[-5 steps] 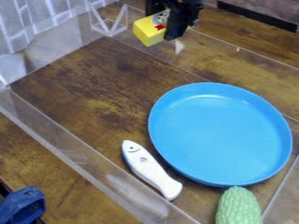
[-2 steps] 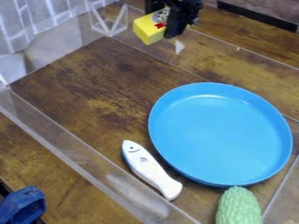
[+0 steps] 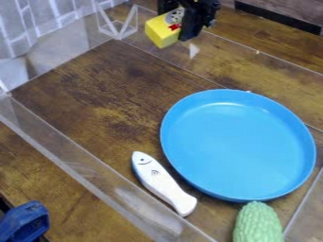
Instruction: Put the yellow brick in the blue tray
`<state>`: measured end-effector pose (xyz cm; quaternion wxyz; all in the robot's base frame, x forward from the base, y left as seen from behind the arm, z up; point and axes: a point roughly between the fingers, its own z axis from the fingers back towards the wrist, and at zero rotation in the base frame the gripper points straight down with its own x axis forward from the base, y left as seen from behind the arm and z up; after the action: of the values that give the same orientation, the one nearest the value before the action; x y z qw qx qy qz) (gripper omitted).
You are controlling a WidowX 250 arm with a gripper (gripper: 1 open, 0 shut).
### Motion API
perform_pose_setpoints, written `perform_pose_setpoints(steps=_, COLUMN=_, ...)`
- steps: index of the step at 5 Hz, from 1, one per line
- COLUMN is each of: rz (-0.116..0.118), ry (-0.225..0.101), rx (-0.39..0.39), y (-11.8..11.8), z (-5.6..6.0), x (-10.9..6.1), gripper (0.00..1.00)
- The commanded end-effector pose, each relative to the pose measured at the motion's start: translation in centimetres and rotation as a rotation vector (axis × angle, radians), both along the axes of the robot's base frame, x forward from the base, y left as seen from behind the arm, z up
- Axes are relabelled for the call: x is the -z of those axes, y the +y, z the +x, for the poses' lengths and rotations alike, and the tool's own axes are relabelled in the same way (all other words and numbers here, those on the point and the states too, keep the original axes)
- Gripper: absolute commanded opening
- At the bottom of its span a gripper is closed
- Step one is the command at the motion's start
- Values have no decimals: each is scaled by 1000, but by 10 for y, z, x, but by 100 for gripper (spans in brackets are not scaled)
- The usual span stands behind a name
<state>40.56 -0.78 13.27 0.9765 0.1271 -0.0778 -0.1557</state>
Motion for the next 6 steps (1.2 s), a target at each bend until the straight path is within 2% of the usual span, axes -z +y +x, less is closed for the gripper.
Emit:
perform_pose_setpoints(steps=1, rz=0, ry=-113, rx=6, y=-3, z=-2, x=-39, gripper=0)
perform_pose_setpoints(steps=2, rz=14, ry=-117, rx=-1, y=5, z=-5, x=-45, gripper=0)
perform_pose_setpoints(steps=3, rz=36, ry=-124, rx=-24, y=18, z=-11, x=-37, gripper=0)
perform_pose_setpoints(steps=4, rz=55, ry=-133, rx=-57, y=28, z=-15, x=-45, gripper=0)
perform_pose_setpoints(steps=5, rz=63, ry=-160, rx=-57, y=31, z=-13, x=-35, gripper=0)
perform_pose_setpoints(steps=6, rz=70, ry=-189, rx=-45, y=30, z=-6, x=-36, gripper=0)
